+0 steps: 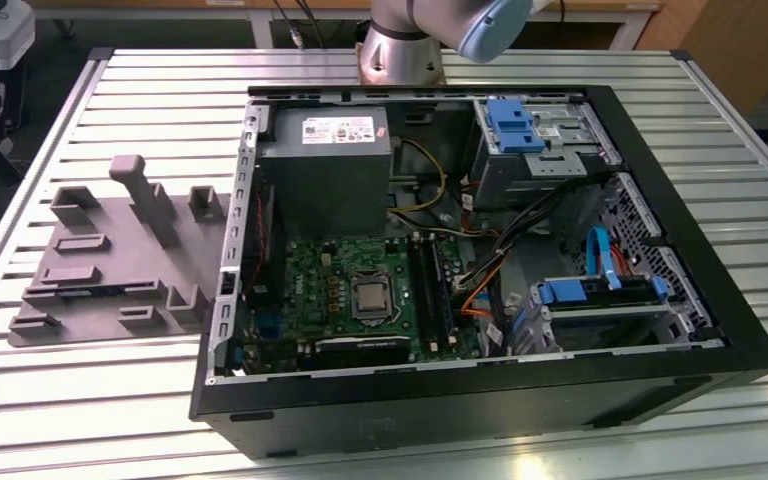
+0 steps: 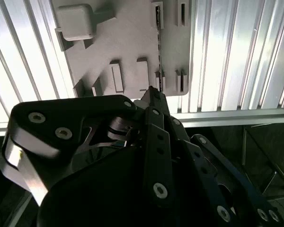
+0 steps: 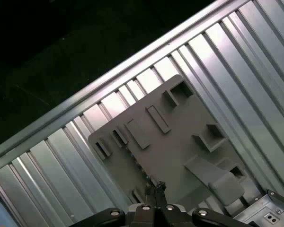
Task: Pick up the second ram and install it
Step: 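Pick up the second ram and move it above second insertion slot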
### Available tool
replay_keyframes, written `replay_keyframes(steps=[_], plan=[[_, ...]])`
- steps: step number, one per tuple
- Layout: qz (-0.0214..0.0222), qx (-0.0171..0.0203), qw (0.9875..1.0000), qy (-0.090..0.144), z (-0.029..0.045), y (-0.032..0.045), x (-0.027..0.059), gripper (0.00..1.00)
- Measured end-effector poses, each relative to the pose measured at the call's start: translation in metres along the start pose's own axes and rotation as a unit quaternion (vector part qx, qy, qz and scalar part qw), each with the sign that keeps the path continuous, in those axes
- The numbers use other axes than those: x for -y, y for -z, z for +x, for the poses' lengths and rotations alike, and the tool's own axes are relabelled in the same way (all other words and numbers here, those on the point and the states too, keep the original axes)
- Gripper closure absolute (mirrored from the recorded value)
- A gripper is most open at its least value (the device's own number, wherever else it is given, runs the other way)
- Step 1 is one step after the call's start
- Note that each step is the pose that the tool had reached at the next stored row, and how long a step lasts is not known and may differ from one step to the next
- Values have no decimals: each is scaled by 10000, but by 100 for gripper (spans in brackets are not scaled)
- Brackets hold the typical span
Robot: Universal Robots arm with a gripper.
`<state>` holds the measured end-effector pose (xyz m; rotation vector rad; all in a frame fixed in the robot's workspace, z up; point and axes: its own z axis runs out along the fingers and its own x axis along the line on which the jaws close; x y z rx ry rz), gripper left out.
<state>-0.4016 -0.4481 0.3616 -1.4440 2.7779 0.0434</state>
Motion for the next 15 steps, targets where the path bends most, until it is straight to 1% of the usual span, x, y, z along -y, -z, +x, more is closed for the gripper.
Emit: replay_keyframes(steps=[1, 7, 15], plan=[[-2, -2, 10000, 70, 0, 0, 0, 89], [-5, -4, 9997, 227, 0, -1, 0, 89], [-10, -9, 9990, 438, 0, -2, 0, 89]])
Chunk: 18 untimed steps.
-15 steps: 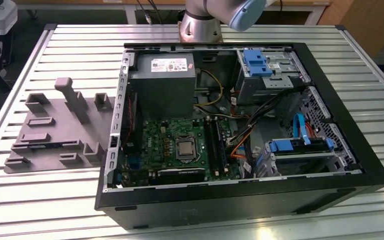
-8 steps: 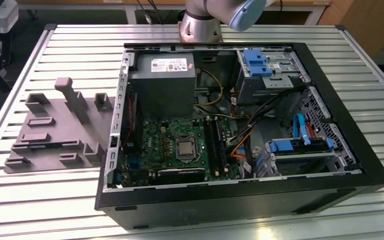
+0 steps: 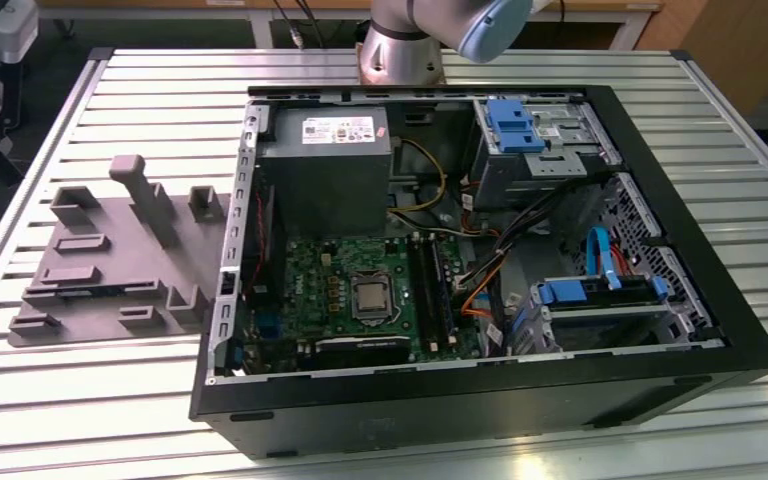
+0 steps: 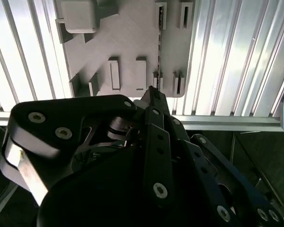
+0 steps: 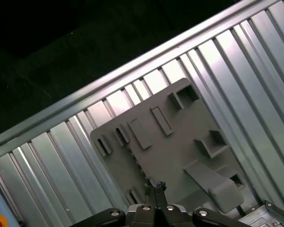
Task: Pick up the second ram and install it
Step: 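Pick up the second ram and move it above second insertion slot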
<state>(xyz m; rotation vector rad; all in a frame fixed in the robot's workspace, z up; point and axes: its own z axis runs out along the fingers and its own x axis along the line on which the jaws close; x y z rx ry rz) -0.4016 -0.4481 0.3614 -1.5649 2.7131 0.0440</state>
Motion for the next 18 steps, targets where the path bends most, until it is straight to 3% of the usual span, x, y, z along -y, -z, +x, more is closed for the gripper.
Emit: replay_keyframes(steps=[18], plan=[[-10, -9, 9989, 477, 0, -2, 0, 89]])
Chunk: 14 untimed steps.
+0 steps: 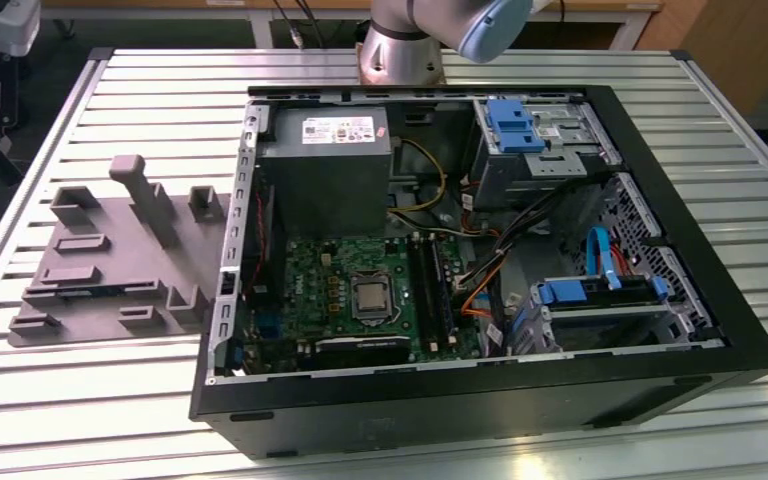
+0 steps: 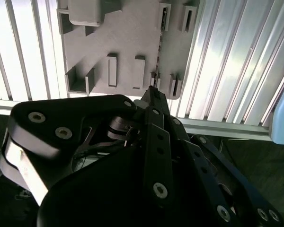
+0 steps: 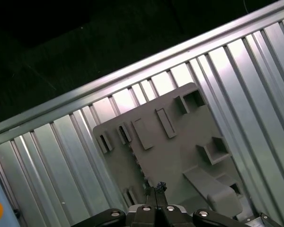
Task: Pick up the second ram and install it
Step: 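Pick up the second ram and move it above second insertion slot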
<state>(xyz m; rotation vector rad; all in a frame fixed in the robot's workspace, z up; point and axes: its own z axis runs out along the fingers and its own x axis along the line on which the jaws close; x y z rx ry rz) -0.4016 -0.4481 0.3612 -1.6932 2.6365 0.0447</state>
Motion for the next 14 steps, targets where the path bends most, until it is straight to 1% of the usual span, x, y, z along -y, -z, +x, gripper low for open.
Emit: replay_keyframes(steps=[7, 14], plan=[[-4, -3, 9998, 183, 0, -1, 0, 89], [-8, -7, 9993, 367, 0, -2, 0, 89]])
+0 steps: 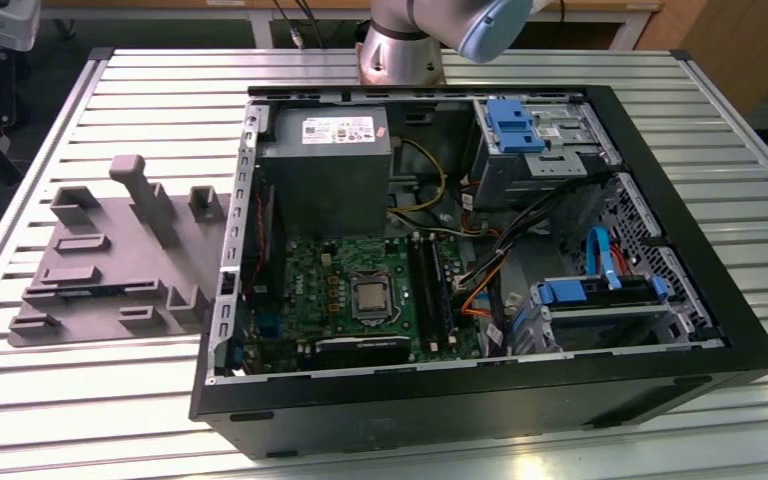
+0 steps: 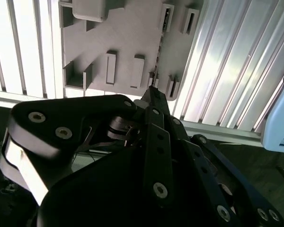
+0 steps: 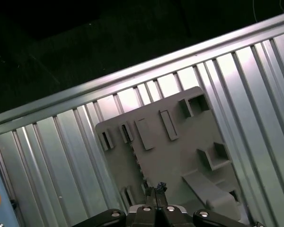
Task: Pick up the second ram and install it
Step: 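Pick up the second ram and move it above second insertion slot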
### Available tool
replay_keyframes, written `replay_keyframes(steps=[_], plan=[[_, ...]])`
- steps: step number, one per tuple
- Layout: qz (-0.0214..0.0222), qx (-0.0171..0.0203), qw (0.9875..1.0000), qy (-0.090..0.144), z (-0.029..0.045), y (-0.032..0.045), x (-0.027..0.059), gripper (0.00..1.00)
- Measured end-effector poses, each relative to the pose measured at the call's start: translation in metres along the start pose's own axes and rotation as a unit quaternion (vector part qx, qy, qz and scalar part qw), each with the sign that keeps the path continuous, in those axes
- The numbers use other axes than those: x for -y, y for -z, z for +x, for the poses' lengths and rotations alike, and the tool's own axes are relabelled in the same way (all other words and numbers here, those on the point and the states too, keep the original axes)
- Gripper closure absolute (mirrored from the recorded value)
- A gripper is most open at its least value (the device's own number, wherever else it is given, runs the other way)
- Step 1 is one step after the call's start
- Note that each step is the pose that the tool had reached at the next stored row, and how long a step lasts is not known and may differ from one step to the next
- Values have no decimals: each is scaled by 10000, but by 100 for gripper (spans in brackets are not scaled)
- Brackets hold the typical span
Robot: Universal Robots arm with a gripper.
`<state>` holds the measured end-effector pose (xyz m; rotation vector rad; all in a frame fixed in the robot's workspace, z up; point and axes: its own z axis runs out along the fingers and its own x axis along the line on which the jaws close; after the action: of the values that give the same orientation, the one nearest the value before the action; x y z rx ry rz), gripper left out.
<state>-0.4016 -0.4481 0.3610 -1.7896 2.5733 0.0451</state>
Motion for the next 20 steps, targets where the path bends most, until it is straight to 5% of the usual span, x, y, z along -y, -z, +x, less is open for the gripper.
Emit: replay_keyframes(steps=[20], plan=[[-13, -11, 9983, 588, 0, -3, 0, 89]])
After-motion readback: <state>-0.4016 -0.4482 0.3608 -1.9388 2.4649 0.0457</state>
